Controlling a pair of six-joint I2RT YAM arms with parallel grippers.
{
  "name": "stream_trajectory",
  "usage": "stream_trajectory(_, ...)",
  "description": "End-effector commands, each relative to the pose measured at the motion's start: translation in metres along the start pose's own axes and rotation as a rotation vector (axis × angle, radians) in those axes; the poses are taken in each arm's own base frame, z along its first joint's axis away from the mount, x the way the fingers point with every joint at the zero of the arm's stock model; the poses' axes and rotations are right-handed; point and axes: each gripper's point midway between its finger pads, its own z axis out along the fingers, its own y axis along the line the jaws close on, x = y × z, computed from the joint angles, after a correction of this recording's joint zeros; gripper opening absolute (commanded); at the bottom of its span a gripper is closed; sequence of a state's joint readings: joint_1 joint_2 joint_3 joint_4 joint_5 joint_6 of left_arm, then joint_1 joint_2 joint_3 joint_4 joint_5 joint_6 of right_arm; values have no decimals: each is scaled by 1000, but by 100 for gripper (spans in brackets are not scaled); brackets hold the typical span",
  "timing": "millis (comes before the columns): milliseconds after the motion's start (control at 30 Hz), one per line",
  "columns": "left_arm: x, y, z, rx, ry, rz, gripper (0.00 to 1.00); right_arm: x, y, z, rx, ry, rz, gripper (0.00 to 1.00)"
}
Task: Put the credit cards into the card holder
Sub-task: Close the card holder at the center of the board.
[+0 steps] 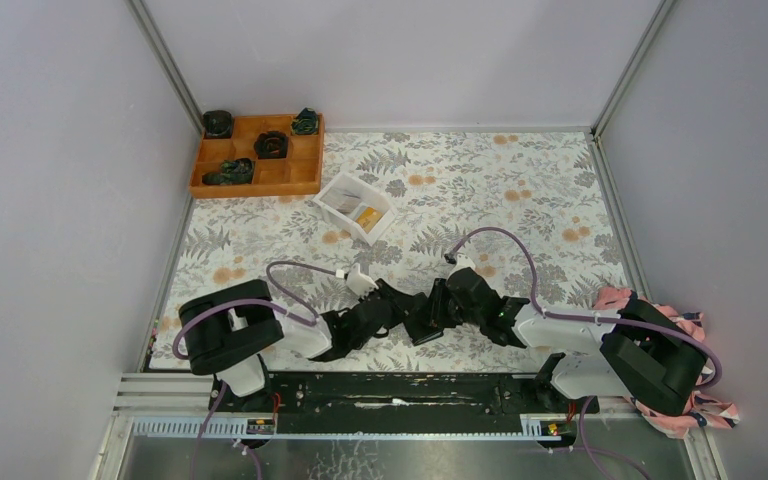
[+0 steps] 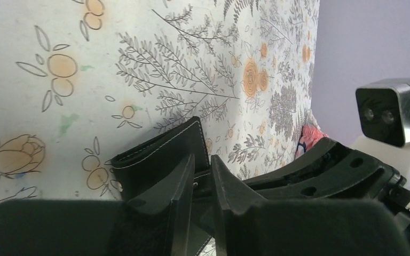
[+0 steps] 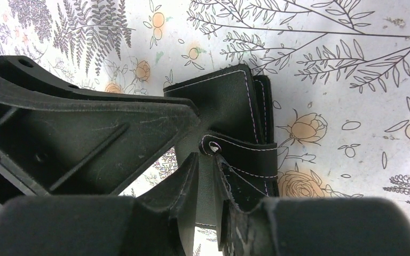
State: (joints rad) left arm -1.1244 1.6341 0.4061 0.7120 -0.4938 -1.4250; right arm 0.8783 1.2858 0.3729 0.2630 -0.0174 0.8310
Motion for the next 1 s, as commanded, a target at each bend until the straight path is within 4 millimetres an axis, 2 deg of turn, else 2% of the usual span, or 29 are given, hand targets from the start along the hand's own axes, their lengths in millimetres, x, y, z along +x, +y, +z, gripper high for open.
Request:
stream_trajectory(0,-4,-24,1,94,6,69,24,59,-81,-14,286,199,-57,23)
stream_trajectory(167,3,-43,4,223,93,52,19,60,-83,-14,292,202,-57,18)
stream_trajectory(233,8,-45,6,242,128,44,17,60,-83,-15,291,199,-59,16)
stream_trajectory(333,13,-49,7,270,168,42,7,60,-84,-15,292,201,-58,13)
stream_trajectory(500,11,-51,8,264,174,58,0,60,-83,-15,293,204,-58,11)
stream_trajectory(867,-4,-52,9,151,132,251,0,60,-83,-15,293,202,-56,10)
stream_trajectory(967,1,-39,12,107,144,285,0,61,-84,-14,293,203,-55,10)
